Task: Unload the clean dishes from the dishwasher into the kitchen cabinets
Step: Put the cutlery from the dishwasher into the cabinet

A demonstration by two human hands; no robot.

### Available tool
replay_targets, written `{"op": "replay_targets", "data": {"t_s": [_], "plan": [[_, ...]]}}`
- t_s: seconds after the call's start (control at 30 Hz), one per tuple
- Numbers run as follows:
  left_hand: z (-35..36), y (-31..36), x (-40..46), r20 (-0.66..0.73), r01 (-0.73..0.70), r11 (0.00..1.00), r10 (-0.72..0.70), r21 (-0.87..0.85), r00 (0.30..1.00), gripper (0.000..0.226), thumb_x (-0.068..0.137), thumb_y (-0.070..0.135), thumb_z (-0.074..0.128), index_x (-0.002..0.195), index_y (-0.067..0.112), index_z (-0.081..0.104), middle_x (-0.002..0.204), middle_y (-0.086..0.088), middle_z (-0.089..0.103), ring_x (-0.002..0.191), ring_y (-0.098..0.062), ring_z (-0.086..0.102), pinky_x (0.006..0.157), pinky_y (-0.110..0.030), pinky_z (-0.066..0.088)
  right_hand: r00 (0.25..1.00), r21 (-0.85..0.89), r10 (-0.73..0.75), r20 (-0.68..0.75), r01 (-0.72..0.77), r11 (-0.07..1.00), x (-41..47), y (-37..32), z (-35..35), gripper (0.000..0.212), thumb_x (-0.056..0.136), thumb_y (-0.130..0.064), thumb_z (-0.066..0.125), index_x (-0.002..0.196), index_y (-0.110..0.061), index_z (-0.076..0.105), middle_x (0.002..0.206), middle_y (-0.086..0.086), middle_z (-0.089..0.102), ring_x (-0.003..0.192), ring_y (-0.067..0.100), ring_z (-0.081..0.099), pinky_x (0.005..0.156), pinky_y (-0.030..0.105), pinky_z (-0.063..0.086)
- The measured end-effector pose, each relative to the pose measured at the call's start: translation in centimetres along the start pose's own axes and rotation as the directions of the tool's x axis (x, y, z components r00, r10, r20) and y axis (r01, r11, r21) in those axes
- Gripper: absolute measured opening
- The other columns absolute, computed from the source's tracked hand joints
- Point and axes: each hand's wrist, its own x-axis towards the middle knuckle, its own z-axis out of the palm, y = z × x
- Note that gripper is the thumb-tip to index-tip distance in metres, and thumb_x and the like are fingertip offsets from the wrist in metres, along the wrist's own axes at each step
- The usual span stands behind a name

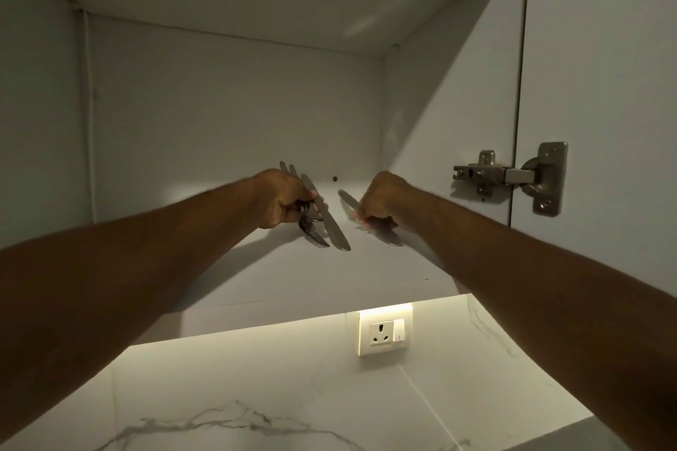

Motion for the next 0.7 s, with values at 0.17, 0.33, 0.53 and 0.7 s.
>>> {"op": "replay_targets", "data": {"t_s": [0.17,0.33,0.53,0.7], "plan": [[-0.1,0.0,0.0,0.025,0.009,1.000,-0.008,-0.024,1.000,0.019,0.101,-0.003,0.045,0.084,-0.002,0.054,0.055,-0.007,0.067,0.041,-0.011,0.064,0.047,-0.019,0.053,0.989,-0.610,-0.135,-0.052,0.076,0.789,-0.6,0.6,-1.3,0.034,0.096,-0.031,0.060,0.070,-0.010,0.052,0.075,0.001,0.052,0.080,0.017,0.053,0.051,0.021,0.032],[-0.2,-0.2,0.1,0.004,-0.006,1.000,0.006,-0.006,1.000,0.017,0.099,-0.003,0.047,0.084,-0.001,0.055,0.058,-0.008,0.067,0.044,-0.012,0.064,0.044,-0.019,0.053,0.985,-0.658,-0.171,0.034,0.151,0.737,-0.6,1.1,-1.4,0.016,0.092,-0.015,0.064,0.102,-0.002,0.065,0.081,0.009,0.061,0.059,0.015,0.045,0.046,0.011,0.039],[-0.3,-0.5,1.1,-0.008,-0.007,1.000,0.007,-0.002,1.000,0.009,0.097,-0.002,0.053,0.090,-0.003,0.058,0.087,-0.012,0.066,0.050,-0.012,0.066,0.057,-0.023,0.059,0.973,-0.817,-0.229,-0.020,0.116,0.565,1.0,0.6,-0.6,0.029,0.090,-0.030,0.066,0.073,-0.010,0.052,0.100,0.005,0.062,0.084,0.024,0.054,0.074,0.031,0.047],[-0.2,-0.4,1.0,-0.007,0.000,0.999,0.001,0.032,1.000,0.010,0.098,-0.001,0.053,0.089,-0.003,0.058,0.083,-0.011,0.065,0.044,-0.011,0.065,0.050,-0.021,0.056,0.993,-0.815,-0.115,0.034,0.094,0.572,2.0,0.0,-1.1,0.023,0.096,-0.029,0.059,0.083,-0.011,0.064,0.107,-0.002,0.070,0.079,0.018,0.058,0.075,0.027,0.046]]}}
